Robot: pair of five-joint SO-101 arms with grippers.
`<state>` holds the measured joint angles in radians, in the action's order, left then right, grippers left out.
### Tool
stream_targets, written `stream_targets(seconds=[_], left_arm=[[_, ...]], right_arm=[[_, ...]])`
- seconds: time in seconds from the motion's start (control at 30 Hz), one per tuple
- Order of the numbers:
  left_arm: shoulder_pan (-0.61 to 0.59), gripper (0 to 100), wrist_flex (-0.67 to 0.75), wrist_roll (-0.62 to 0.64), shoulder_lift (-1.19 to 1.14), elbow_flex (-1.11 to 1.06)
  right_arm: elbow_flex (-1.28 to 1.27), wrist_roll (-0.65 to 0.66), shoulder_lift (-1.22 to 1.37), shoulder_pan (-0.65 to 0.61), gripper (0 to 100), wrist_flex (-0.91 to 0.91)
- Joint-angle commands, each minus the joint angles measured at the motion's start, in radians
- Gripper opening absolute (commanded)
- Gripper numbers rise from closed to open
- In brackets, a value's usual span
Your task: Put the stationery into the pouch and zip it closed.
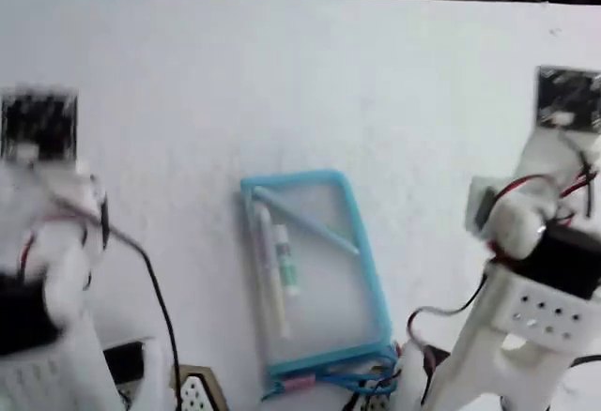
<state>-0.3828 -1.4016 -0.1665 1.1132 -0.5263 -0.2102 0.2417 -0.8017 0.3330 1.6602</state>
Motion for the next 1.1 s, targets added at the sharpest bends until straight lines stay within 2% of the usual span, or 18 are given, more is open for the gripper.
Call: stream_targets(seconds=[0.0, 0.17, 0.33, 0.47, 0.7, 1.07], left_arm=[[-0.022, 2, 0.178, -0.008, 0.343, -0.295], [-0.025, 2, 0.423, -0.006, 0.748, -0.717], [-0.021, 2, 0.445, -0.006, 0.644, -0.829], [-0.002, 2, 0.446, -0.006, 0.651, -0.896], [0.001, 2, 0.445, -0.008, 0.713, -1.165], [0.002, 2, 0.308, -0.006, 0.707, -1.166]], right_arm=[[-0.261, 0.006, -0.176, -0.030, 1.4, -0.217], [-0.697, 0.006, -0.472, -0.114, 1.8, -0.470], [-1.014, -0.005, -0.762, -0.191, 1.8, -0.622], [-1.195, -0.003, -0.990, -0.240, 1.8, -0.618], [-1.338, -0.003, -0.969, -0.314, 1.8, -0.619], [-1.484, -0.003, -0.969, -0.308, 1.8, -0.618]])
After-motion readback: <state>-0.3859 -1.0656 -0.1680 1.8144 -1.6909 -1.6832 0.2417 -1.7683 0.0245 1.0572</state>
